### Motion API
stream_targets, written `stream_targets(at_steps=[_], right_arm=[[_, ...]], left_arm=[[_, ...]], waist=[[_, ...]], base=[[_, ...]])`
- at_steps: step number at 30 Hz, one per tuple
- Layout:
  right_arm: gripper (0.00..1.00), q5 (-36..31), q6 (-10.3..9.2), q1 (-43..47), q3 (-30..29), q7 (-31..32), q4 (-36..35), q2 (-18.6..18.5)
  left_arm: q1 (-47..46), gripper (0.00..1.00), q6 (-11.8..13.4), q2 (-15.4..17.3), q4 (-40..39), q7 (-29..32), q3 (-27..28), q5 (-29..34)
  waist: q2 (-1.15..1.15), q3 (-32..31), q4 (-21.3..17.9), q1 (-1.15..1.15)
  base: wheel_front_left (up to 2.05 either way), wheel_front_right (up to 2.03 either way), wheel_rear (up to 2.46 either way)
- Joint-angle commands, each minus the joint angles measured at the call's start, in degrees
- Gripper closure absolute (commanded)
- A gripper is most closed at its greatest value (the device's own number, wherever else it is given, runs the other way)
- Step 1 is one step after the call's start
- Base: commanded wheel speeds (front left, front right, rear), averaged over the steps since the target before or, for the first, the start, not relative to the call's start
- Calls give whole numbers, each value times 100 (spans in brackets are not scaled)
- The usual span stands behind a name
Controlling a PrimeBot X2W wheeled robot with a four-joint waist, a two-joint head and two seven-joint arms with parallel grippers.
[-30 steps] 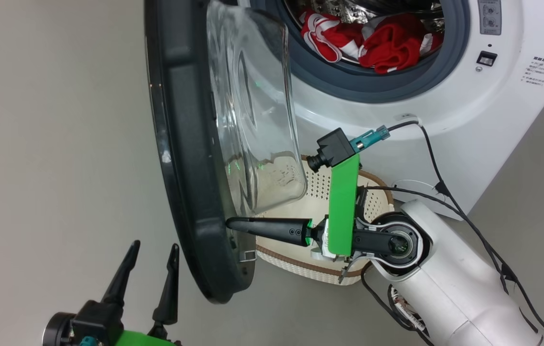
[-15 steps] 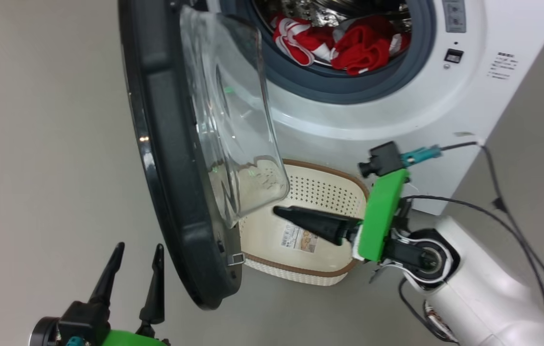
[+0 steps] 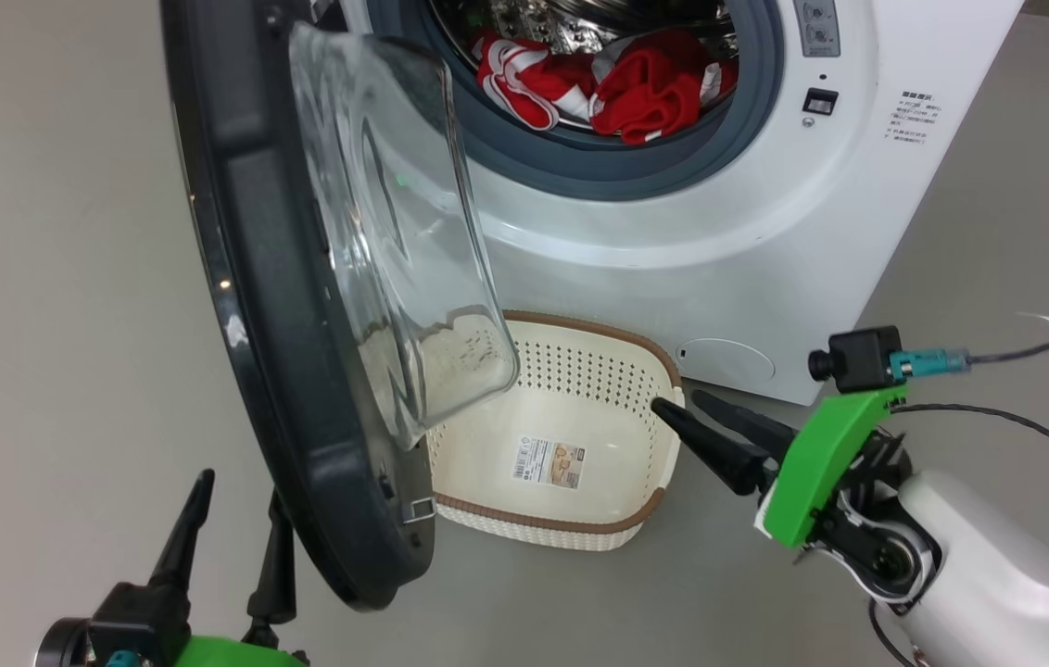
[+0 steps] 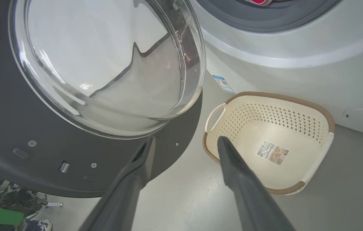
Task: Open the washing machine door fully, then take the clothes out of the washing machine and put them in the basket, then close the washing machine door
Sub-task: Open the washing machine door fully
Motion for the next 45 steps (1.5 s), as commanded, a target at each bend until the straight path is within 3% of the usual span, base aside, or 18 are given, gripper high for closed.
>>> stream_targets(at_steps=[1, 8, 15, 27, 32, 37, 45], right_arm=[[0, -124, 9, 143, 112, -155, -91, -46], [0, -878, 9, 219, 812, -1483, 445, -411], [0, -1505, 9, 276, 985, -2368, 1136, -389], [0, -4191, 9, 1336, -1715, -2396, -67, 230], [0, -4886, 9, 1867, -2646, -2396, -601, 593], [0, -5213, 9, 2230, -3073, -2396, -631, 833], [0, -5405, 9, 2373, -3182, -2396, -627, 949]], left_arm=[[6, 0, 20, 89, -99, -46, 218, 22], [72, 0, 29, 89, -76, -46, 253, 23], [151, 0, 32, 89, -72, -46, 299, 39], [147, 0, 23, 89, -112, -46, 361, 45], [147, 0, 18, 89, -102, -46, 345, 55], [157, 0, 19, 89, -83, -46, 329, 45], [157, 0, 38, 89, -62, -46, 311, 35]], waist=[[0, -13, -3, 0], [0, -116, -6, 0], [0, -178, -32, 0], [0, -142, -67, 0], [0, -172, -24, 0], [0, -183, 5, 0], [0, -190, -5, 0]], base=[[0, 0, 0], [0, 0, 0], [0, 0, 0], [0, 0, 0], [0, 0, 0], [0, 0, 0], [0, 0, 0]])
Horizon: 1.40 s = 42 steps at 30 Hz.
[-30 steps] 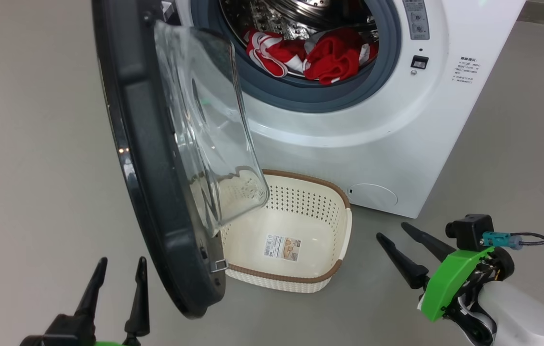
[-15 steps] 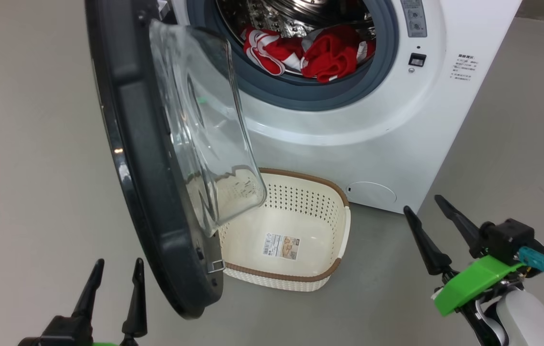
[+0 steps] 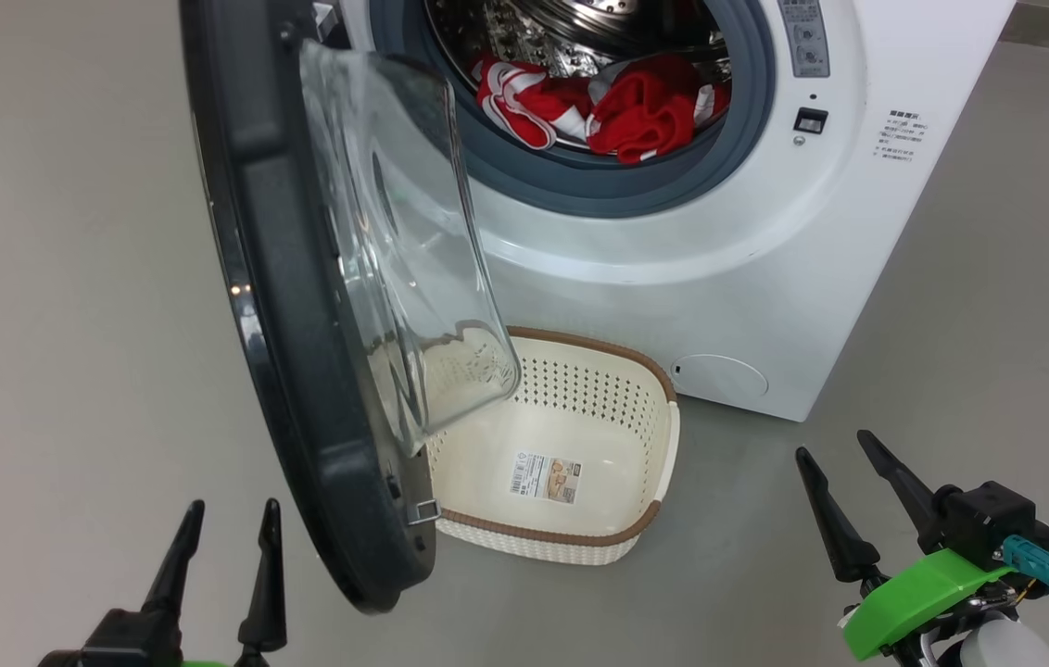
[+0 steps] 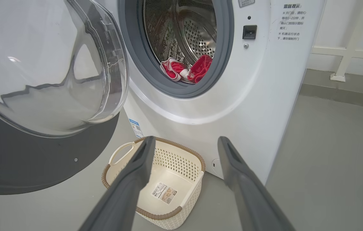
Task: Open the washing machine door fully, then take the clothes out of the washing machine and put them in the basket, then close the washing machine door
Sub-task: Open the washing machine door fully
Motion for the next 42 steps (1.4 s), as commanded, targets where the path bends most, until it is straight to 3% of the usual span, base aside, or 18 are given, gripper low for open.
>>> stream_targets(at_steps=[1, 7, 8, 9, 14, 19, 23, 28, 35, 42], right_arm=[[0, -26, 9, 27, 83, -68, -141, -19], [0, -103, 9, 51, 27, -69, -156, -15], [0, -109, 9, 58, 25, -69, -152, -14], [0, -116, 9, 66, 33, -69, -151, -17], [0, -152, 9, 104, 31, -69, -163, -24], [0, -187, 9, 134, 18, -69, -180, -24], [0, -148, 9, 139, 37, -69, -200, -37], [0, -135, 9, 89, 92, -69, -203, -41], [0, -89, 9, 41, 160, -69, -204, -39], [0, -89, 9, 8, 199, -69, -177, -38]], left_arm=[[-87, 0, 41, 88, -116, -46, 184, 25], [-125, 0, 48, 88, -133, -46, 209, -47], [-132, 59, 43, 88, -135, -46, 220, -63], [-149, 100, 38, 88, -148, -46, 245, -59], [-349, 100, 61, 88, -693, -46, 612, -254], [-588, 100, 184, 88, -1976, -46, 853, -314], [-572, 100, 154, 88, -2851, -46, 456, -151], [-437, 100, 47, 88, -3295, -46, -496, 162], [-3, 100, 15, 88, -2761, -46, -1654, 53], [116, 100, 19, 88, -1489, -46, -1865, -400]], waist=[[0, -3, -9, 0], [0, -13, 8, 0], [0, -17, 15, 0], [0, -23, 25, 0], [0, -50, 71, 0], [0, -83, 94, 0], [0, -90, 112, 0], [0, -79, 85, 0], [0, -61, 51, 0], [0, -44, 26, 0]], base=[[0, 0, 0], [0, 0, 0], [0, 0, 0], [0, 0, 0], [0, 0, 0], [0, 0, 0], [0, 0, 0], [0, 0, 0], [0, 0, 0], [0, 0, 0]])
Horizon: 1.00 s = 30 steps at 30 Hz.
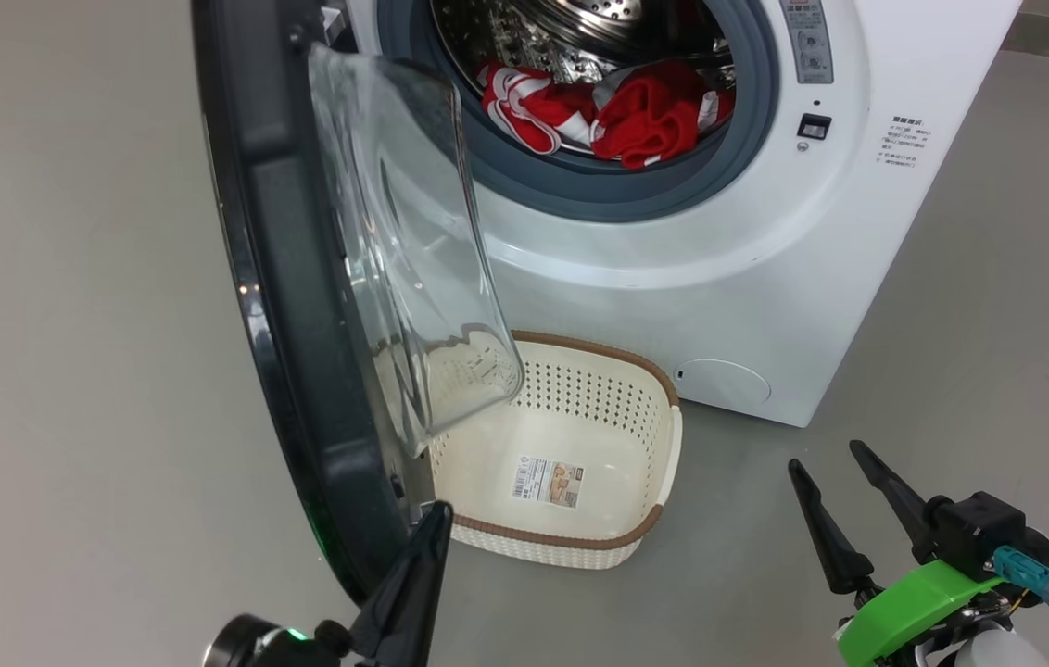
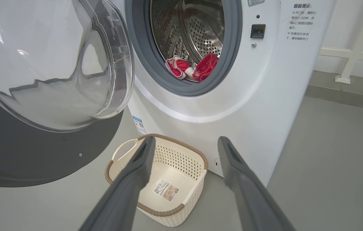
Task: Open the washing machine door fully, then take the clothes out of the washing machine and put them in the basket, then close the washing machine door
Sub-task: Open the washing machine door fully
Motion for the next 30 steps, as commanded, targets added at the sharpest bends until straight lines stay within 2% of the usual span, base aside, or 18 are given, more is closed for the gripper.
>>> stream_targets(at_steps=[1, 8, 18, 23, 30], right_arm=[[0, -4, 9, -88, 144, -69, -119, -43], [0, 6, 9, -78, 148, -69, -142, -22], [0, -6, 9, -54, 116, -69, -156, -13], [0, -2, 9, -54, 154, -69, -138, -5], [0, 14, 9, -52, 223, -69, -117, 6]], left_arm=[[-120, 100, -17, 17, -46, -31, 161, -41], [-260, 100, 72, 17, 597, -31, 370, -334], [-304, 100, 308, 17, 650, -31, 835, -459], [-231, 100, 414, 17, 658, -31, 1240, -433], [-235, 100, 423, 17, 782, -31, 1901, -392]], waist=[[0, -3, -5, 0], [0, 2, -35, 0], [0, 49, 35, 0], [0, 45, 78, 0], [0, 83, 157, 0]], base=[[0, 0, 0], [0, 0, 0], [0, 0, 0], [0, 0, 0], [0, 0, 0]])
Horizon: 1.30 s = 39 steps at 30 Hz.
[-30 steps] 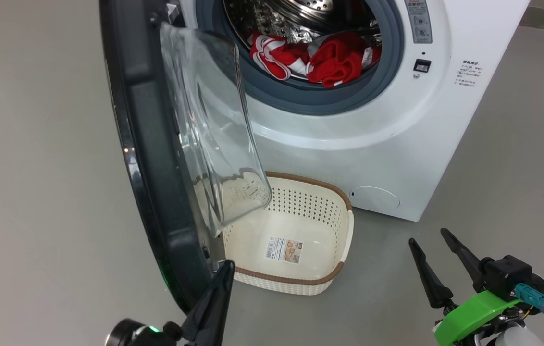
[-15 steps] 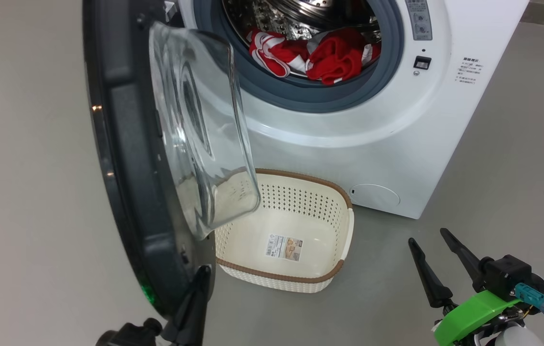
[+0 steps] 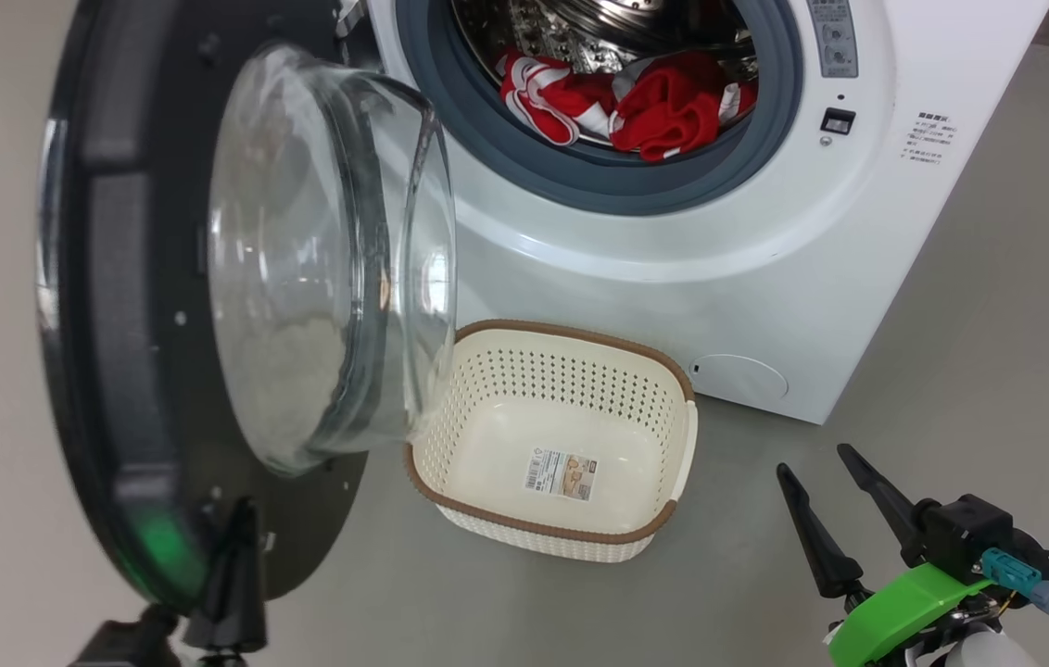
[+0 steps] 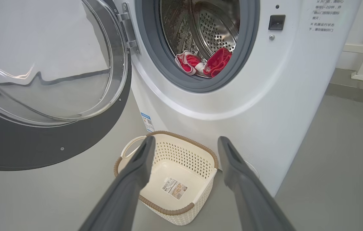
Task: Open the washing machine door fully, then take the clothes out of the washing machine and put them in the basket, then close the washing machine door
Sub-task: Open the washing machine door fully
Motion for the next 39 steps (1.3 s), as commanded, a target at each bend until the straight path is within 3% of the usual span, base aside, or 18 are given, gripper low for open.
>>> stream_targets(at_steps=[1, 21, 39], right_arm=[[0, 15, 9, -58, 148, -69, -110, -29], [0, 4, 9, -235, 244, -69, -92, -157], [0, -50, 9, -517, 352, -69, -76, -280]], left_arm=[[-195, 100, 80, 92, -54, -31, 463, -70], [-1007, 100, -157, 117, 625, -31, 2105, 243], [-2149, 100, -335, 615, 1778, -31, 3385, 627]], waist=[[0, 32, 25, 0], [0, 397, 33, 0], [0, 777, -50, 0]], base=[[0, 0, 0], [0, 0, 0], [0, 0, 0]])
